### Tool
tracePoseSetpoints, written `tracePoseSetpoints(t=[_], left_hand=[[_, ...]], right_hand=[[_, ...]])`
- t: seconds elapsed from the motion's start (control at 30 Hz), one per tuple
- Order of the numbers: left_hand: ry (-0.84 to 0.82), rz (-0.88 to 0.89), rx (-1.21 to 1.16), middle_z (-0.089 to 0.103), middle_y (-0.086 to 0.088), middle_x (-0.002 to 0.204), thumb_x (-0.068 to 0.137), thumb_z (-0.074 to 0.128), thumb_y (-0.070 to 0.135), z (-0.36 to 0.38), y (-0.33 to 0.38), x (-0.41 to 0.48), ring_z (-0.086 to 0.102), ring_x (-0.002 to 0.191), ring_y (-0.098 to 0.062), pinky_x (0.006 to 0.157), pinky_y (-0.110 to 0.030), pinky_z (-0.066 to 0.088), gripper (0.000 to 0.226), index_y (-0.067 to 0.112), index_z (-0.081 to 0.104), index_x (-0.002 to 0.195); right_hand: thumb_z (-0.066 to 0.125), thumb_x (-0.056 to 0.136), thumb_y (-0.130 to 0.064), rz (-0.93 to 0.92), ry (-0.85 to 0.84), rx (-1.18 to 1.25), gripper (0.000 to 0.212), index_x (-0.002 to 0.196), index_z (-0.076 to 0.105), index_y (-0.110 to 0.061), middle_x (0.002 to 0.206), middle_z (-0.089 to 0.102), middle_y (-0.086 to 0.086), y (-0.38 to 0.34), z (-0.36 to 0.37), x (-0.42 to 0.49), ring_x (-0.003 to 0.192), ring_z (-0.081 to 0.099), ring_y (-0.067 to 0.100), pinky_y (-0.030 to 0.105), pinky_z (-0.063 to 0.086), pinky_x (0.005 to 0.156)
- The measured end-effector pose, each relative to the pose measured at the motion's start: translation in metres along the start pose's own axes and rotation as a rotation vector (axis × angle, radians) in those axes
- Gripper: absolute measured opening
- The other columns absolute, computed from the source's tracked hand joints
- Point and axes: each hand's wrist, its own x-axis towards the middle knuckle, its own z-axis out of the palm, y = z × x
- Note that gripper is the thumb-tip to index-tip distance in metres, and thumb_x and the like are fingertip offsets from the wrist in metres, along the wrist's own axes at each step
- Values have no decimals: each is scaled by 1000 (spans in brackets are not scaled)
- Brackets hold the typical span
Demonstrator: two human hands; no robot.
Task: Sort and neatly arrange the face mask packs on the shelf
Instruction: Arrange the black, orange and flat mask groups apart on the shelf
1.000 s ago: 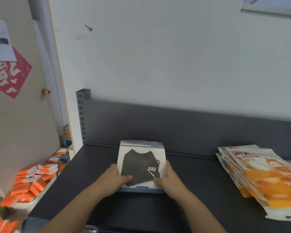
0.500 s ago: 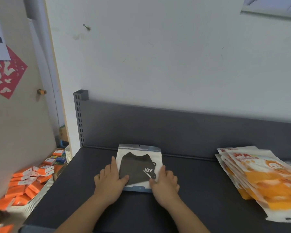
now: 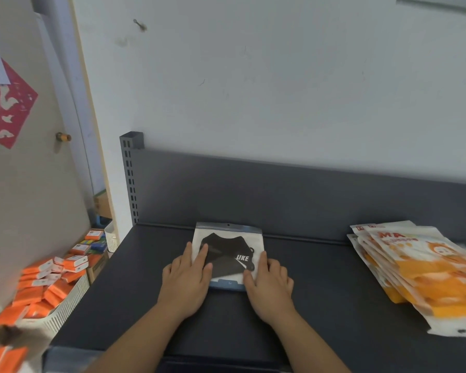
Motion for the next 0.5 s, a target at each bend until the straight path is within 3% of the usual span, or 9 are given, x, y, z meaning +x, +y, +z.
tracePoseSetpoints(t=[0.3, 0.5], left_hand=[[31, 4, -23, 9, -7, 166, 103, 19, 49, 0, 1, -3, 22, 148, -26, 118, -44, 18, 58, 34, 9, 158], [205, -22, -57, 28, -7, 161, 100, 30, 52, -6, 5, -8, 37, 140, -27, 111, -49, 26, 58, 28, 28, 153]], right_hand=[[32, 100, -55, 10, 10, 2, 72, 157, 12, -16, 148, 33, 6, -3, -1, -2, 133, 32, 25, 40, 27, 109], [49, 96, -55, 22, 2, 291, 78, 158, 13, -23, 154, 24, 6, 0, -16, -12, 142, 25, 25, 38, 26, 115]])
